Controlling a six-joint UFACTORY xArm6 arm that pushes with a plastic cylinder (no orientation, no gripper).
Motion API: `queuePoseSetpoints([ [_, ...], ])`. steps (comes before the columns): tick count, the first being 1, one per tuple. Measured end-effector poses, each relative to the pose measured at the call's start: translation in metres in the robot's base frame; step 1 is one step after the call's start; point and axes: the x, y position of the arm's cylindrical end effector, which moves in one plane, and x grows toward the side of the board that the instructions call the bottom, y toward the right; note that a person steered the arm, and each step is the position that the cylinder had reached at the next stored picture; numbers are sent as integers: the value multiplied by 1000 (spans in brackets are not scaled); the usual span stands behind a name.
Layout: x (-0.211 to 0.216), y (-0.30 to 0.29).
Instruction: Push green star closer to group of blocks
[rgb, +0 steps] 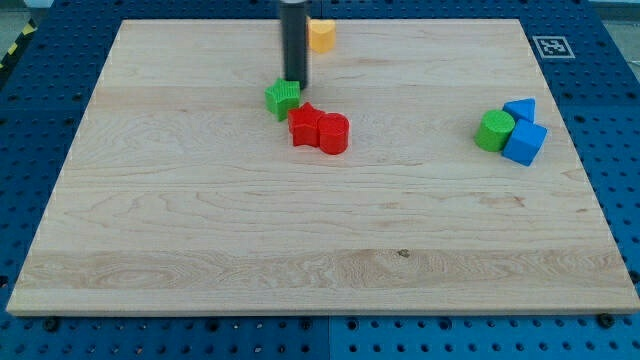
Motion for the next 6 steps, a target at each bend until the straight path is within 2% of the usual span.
queuePoseSetpoints([
  [1, -11, -44],
  [2, 1, -67],
  [3, 44, -62],
  [5, 44, 3],
  [6, 44, 14],
])
